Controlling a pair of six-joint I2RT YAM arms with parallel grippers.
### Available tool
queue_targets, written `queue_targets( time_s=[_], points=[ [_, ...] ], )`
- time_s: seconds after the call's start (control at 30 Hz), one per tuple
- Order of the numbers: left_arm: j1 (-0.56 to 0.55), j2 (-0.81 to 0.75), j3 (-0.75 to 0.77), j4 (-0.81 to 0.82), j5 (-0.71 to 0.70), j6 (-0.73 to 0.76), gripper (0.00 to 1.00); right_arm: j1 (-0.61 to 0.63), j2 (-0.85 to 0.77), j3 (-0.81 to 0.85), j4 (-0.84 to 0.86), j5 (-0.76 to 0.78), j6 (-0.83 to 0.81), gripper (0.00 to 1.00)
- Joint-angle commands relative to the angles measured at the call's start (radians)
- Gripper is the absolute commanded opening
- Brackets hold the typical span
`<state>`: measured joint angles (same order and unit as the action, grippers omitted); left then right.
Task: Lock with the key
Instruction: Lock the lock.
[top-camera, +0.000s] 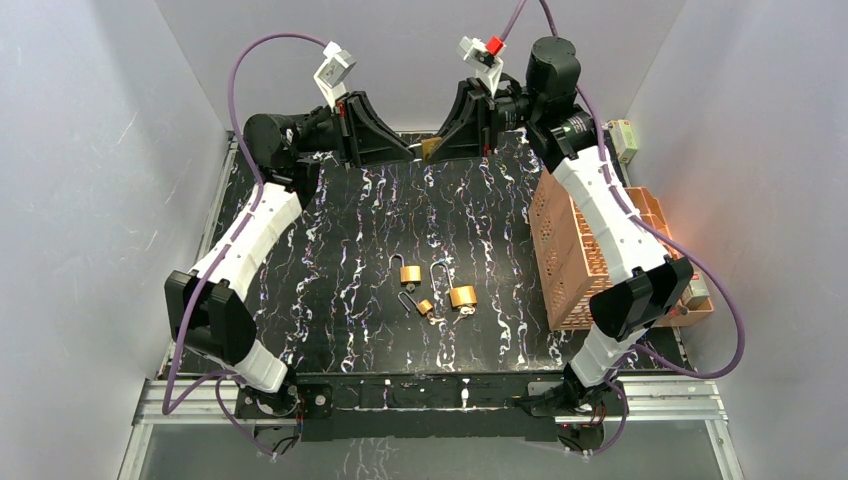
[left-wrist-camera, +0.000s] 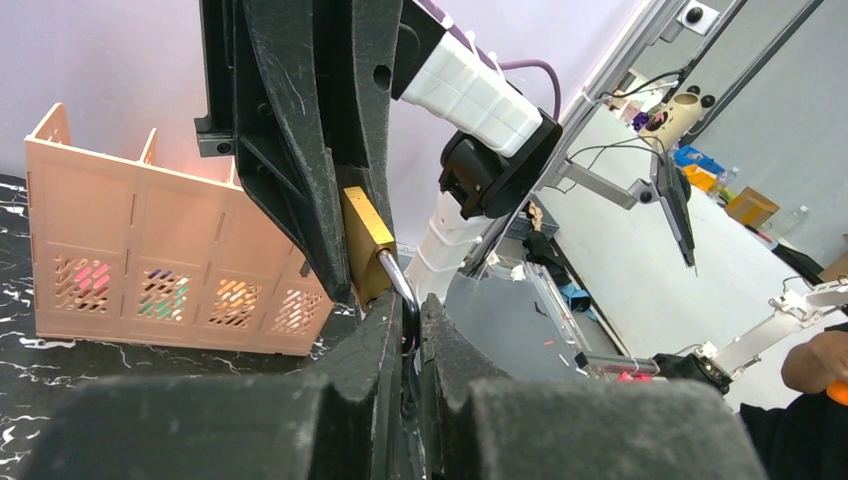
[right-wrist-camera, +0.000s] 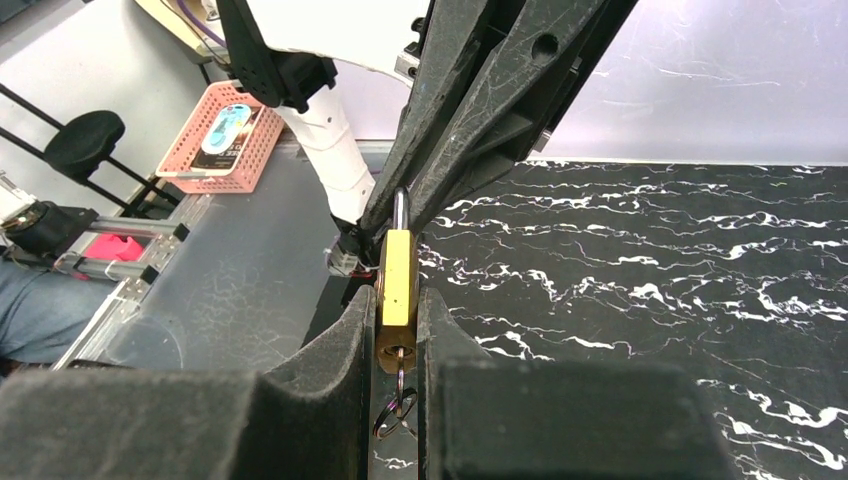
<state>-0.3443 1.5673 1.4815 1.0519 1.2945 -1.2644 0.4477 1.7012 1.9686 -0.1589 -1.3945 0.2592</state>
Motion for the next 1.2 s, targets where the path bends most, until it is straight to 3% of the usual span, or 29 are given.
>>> queue_targets(
  time_s=[0.0,0.17,0.4,0.57,0.67,0.7,0.8,0.9,0.97,1.17],
  points=[
    [-0.046,0.014,0.029,0.039,-0.006,0.002,0.0,0.079,0.016,0.02,0.139,0.165,0.007,0.0],
    [-0.069,0.025,0.02,0.05,-0.098,0.021,0.0,0.152,0.018,-0.056,0.283,0.223,0.07,0.0],
    [-0.079,-0.038,-0.154,0.05,-0.188,0.172,0.0,0.188,0.043,-0.044,0.493,0.239,0.222,0.0],
    [-0.072,-0.047,-0.184,0.05,-0.161,0.189,0.0,0.18,0.042,-0.019,0.441,0.247,0.191,0.0],
    [-0.002,-0.078,-0.187,-0.017,-0.145,0.205,0.0,0.143,-0.016,-0.094,0.368,0.281,0.139,0.0],
    [0.029,-0.088,-0.191,-0.036,-0.142,0.207,0.0,0.129,-0.047,-0.124,0.346,0.292,0.121,0.06],
    [0.095,-0.11,-0.19,-0.059,-0.118,0.201,0.0,0.089,-0.125,-0.216,0.292,0.342,0.067,0.4],
    [0.12,-0.118,-0.172,-0.079,-0.099,0.201,0.0,0.053,-0.178,-0.29,0.286,0.342,0.055,0.6],
    [0.124,-0.117,-0.163,-0.087,-0.097,0.203,0.0,0.032,-0.196,-0.309,0.285,0.334,0.051,0.64],
    [0.125,-0.114,-0.161,-0.09,-0.098,0.205,0.0,0.007,-0.201,-0.325,0.279,0.318,0.048,0.63]
  ],
)
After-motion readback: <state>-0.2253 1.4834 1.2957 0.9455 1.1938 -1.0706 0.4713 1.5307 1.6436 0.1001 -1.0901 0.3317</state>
